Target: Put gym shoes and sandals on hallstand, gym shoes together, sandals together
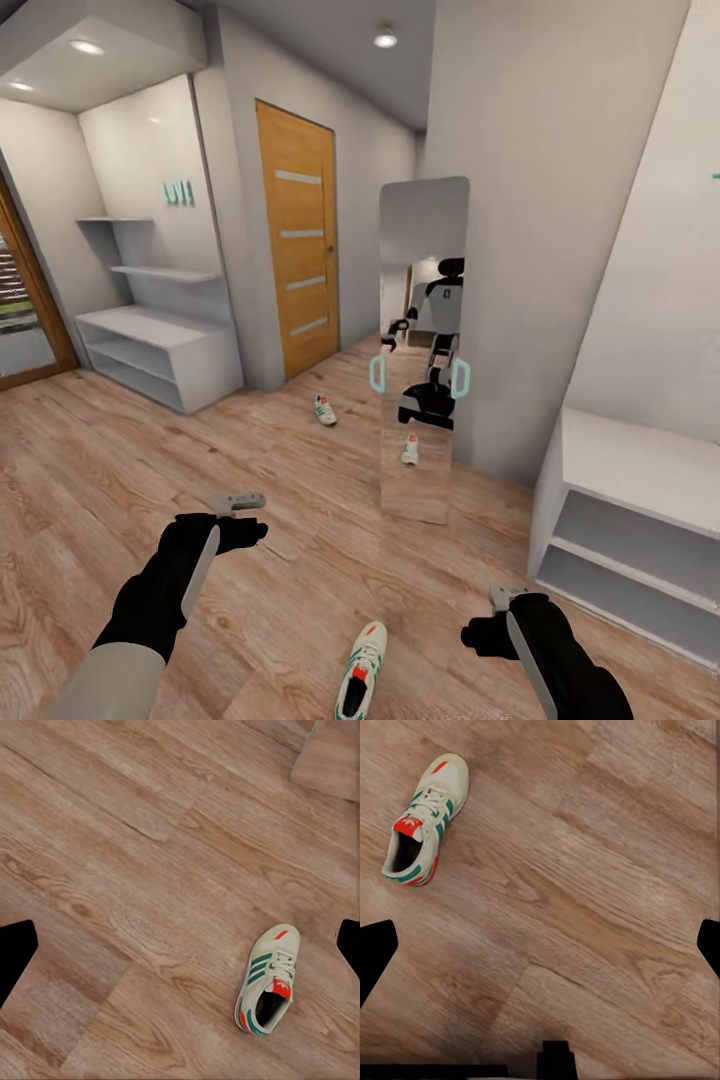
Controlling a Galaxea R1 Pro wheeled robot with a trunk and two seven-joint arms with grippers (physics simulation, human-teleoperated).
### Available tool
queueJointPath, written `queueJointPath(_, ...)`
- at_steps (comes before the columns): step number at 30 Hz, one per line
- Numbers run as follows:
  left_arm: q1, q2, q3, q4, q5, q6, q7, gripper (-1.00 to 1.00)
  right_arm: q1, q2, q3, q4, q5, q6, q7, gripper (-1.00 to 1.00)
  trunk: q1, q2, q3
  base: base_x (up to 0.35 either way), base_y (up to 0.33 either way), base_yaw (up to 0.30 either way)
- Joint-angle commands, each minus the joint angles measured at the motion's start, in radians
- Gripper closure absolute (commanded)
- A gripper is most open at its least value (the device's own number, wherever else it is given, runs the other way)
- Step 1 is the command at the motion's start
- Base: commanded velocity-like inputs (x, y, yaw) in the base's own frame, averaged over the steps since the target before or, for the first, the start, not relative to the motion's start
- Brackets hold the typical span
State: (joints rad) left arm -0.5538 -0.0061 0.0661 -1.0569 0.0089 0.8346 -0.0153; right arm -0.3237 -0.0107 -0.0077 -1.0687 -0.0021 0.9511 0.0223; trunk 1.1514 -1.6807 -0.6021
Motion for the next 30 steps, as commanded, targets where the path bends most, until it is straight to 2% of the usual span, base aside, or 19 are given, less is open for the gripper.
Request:
queueJointPath(1, 0.000, 0.000, 0.000, 0.000, 0.000, 0.000, 0.000, -1.00, 0.000, 0.000, 0.000, 0.000, 0.000, 0.000, 0.000, -1.00, 0.004, -0.007, -0.005, 0.000, 0.000, -0.165)
queueJointPath(30, 0.003, 0.000, -0.006, 0.006, -0.005, 0.000, 0.000, -1.00, 0.000, 0.000, 0.002, 0.003, 0.008, -0.011, -0.005, -1.00, 0.115, -0.210, -0.138, 0.000, 0.000, -0.174)
